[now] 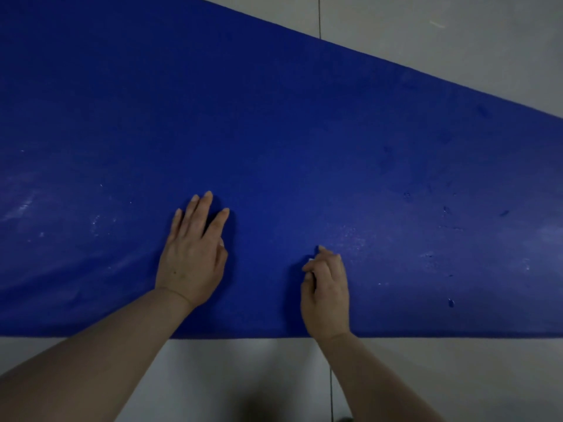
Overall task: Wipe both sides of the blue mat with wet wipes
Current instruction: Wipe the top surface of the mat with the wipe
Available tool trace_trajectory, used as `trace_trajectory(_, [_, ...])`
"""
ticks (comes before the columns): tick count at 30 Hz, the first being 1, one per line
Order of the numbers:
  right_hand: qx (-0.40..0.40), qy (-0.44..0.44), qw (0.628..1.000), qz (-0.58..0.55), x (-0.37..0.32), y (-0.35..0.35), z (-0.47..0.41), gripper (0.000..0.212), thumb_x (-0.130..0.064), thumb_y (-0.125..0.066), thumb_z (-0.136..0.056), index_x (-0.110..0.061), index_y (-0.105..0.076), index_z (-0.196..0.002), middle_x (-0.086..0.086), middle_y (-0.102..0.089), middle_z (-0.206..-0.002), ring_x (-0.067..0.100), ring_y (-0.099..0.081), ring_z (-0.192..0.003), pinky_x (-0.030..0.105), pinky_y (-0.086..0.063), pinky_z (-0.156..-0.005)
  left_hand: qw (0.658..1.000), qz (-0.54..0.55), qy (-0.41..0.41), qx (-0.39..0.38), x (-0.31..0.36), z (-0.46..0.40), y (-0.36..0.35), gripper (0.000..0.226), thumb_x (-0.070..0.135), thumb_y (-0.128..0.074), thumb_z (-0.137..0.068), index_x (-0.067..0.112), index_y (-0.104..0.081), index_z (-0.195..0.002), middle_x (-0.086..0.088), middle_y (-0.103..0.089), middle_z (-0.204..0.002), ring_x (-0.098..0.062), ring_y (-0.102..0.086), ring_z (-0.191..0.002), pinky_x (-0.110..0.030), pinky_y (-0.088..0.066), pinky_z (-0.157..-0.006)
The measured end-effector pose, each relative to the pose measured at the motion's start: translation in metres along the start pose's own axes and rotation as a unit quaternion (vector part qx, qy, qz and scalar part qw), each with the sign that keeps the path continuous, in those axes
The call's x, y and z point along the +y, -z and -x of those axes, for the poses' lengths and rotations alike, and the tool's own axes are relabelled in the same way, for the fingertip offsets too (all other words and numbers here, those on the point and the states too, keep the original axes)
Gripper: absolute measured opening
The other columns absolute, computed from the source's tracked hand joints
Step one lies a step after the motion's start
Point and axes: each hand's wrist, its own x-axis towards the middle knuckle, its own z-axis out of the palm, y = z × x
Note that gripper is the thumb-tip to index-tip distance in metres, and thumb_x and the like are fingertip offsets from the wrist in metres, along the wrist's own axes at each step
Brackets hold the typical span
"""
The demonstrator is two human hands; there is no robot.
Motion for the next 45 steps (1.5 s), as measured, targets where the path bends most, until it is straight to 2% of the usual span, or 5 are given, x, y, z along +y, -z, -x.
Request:
trace_trajectory(8, [0.014,-0.168,0.98,0.104,0.02,0.021,-0.03,0.044,-0.001,-0.038,-0.097,-0.011,-0.043,-0.14,-0.001,-0.028,-0.15,0.018,-0.043,-0.129,0.041,-0.041,-0.105,1.0,0.005,0.002,0.0,0.0,-0.001,0.0,0.054,0.006,-0.055,-0.086,0.004,-0.046,-0.139,-0.019,-0.026,-0.155,-0.035,-0.023,-0.144,-0.051,-0.017,-0.116])
trace_trajectory(13, [-0.127,0.004,0.984,0.127,0.002,-0.004,-0.001,0.079,0.02,-0.062,-0.067,-0.001,-0.04,-0.14,0.01,-0.035,-0.15,0.022,-0.024,-0.139,0.033,-0.009,-0.117,1.0,-0.003,0.004,0.0,0.0,0.0,0.0,0.054,0.005,-0.057,-0.087,0.005,-0.046,-0.139,-0.018,-0.026,-0.155,-0.033,-0.023,-0.144,-0.049,-0.015,-0.117])
trace_trajectory(30, [-0.119,0.009,0.974,0.19,0.017,0.01,-0.026,0.07,0.011,-0.036,-0.089,-0.009,-0.008,-0.15,-0.006,0.007,-0.155,0.012,-0.002,-0.145,0.031,-0.013,-0.119,1.0,-0.017,0.011,-0.01,0.002,0.0,-0.001,0.053,0.009,-0.055,-0.087,0.006,-0.048,-0.139,-0.019,-0.03,-0.154,-0.034,-0.026,-0.143,-0.05,-0.017,-0.117])
trace_trajectory(40, [-0.141,0.04,0.982,0.121,-0.014,-0.015,-0.027,0.078,0.023,-0.062,-0.066,0.001,-0.042,-0.138,0.013,-0.033,-0.15,0.021,-0.021,-0.139,0.033,0.0,-0.116,1.0,-0.024,0.013,-0.008,0.003,-0.001,0.0,0.052,0.01,-0.054,-0.086,0.005,-0.05,-0.137,-0.02,-0.033,-0.152,-0.035,-0.028,-0.142,-0.049,-0.016,-0.116])
trace_trajectory(45, [-0.069,-0.1,0.986,0.116,0.018,0.009,-0.048,0.072,0.015,-0.038,-0.088,-0.013,-0.015,-0.15,-0.017,0.01,-0.149,0.006,0.004,-0.143,0.032,-0.024,-0.115,1.0,-0.021,0.009,-0.004,0.003,-0.002,-0.002,0.053,0.01,-0.057,-0.085,0.005,-0.05,-0.137,-0.02,-0.034,-0.151,-0.035,-0.029,-0.141,-0.05,-0.018,-0.115])
